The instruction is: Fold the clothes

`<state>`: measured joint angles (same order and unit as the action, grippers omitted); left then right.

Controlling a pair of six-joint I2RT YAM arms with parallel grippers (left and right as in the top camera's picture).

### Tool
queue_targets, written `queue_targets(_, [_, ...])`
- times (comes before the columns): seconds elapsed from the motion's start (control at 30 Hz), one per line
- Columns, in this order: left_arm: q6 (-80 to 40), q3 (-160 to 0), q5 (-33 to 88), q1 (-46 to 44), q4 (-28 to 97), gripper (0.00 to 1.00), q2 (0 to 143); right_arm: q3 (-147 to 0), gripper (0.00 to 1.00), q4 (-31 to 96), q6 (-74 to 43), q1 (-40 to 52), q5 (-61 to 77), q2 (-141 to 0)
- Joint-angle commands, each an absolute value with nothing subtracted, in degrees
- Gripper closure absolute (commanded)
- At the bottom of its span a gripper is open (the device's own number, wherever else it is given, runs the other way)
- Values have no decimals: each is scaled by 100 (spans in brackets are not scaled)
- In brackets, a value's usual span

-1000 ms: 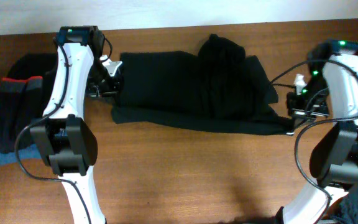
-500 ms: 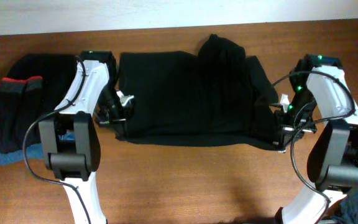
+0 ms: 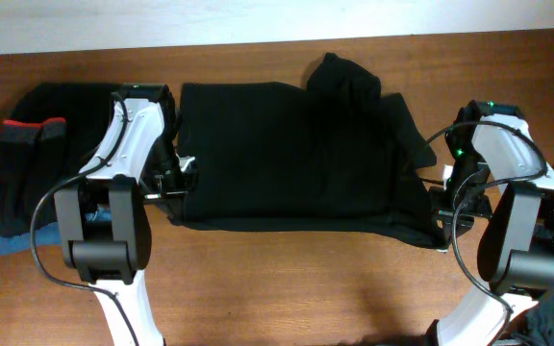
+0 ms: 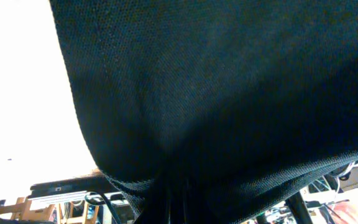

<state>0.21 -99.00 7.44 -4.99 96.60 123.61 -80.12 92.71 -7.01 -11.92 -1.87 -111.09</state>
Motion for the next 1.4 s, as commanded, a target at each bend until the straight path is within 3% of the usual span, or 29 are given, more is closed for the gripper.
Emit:
queue_targets(0.0, [-43,-9828,615,-454,9675,99,12147,-7966,96,9275,-786,-1201,-338,-10958])
queue_targets(0.63, [-237,-9531,318,-183,9341,100,12084,-7898,96,9102,-790,-1203,-325,-10696])
queue_targets(1.0, [-600,-9531,364,-174,7446,100,12084,-7898,96,7607,-690,-1197,-233,-10698])
queue_targets(1.37, [-993,-9529,360,-176,6361,100,12084,-7898,96,5837,-351,-961,731,-10698])
